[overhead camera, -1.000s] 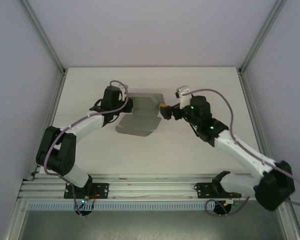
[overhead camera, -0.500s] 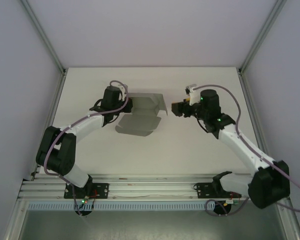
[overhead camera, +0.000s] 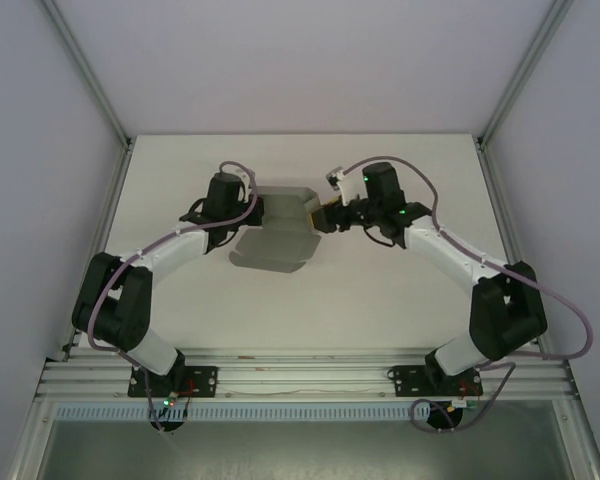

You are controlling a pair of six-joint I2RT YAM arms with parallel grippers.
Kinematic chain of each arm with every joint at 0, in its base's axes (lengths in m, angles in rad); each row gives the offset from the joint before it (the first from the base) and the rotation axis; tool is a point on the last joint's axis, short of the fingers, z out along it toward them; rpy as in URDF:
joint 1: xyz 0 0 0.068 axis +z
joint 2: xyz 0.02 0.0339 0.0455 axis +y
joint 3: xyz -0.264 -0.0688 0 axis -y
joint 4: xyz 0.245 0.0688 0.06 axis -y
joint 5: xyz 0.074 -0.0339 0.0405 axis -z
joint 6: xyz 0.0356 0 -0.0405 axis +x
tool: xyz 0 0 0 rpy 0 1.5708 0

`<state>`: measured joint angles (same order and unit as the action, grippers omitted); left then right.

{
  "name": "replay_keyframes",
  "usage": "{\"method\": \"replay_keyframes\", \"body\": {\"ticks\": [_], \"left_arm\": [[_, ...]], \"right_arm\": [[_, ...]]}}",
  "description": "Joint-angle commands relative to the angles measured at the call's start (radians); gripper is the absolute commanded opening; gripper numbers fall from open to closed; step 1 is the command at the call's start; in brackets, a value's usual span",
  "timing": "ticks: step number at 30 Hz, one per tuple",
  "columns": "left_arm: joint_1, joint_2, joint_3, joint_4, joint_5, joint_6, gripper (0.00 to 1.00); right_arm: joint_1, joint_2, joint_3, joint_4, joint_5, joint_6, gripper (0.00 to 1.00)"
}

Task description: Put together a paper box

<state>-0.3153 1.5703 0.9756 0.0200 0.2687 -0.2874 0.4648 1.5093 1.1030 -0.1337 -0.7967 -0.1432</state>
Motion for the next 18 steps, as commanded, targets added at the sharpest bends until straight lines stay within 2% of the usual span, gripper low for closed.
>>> {"method": "replay_keyframes", "body": {"ticks": [1, 7, 12, 15, 18], "left_arm": [[-0.016, -0.038, 0.023, -0.021, -0.038, 0.002, 0.00], [-0.033, -0.053, 0.026, -0.038, -0.098, -0.006, 0.00], [-0.046, -0.070, 0.025, -0.043, -0.117, -0.018, 0.00], [-0.056, -0.073, 0.033, -0.055, -0.132, -0.017, 0.00], [-0.064, -0.073, 0.038, -0.067, -0.153, -0.017, 0.00]], "right_arm": [[0.027, 0.028, 0.047, 0.016, 0.098, -0.001, 0.53], [0.092, 0.076, 0.085, 0.041, 0.291, 0.044, 0.42], [0.166, 0.121, 0.101, 0.036, 0.615, 0.056, 0.45], [0.189, 0.157, 0.099, 0.065, 0.769, 0.076, 0.46], [0.195, 0.188, 0.101, 0.093, 0.875, 0.113, 0.40]]}}
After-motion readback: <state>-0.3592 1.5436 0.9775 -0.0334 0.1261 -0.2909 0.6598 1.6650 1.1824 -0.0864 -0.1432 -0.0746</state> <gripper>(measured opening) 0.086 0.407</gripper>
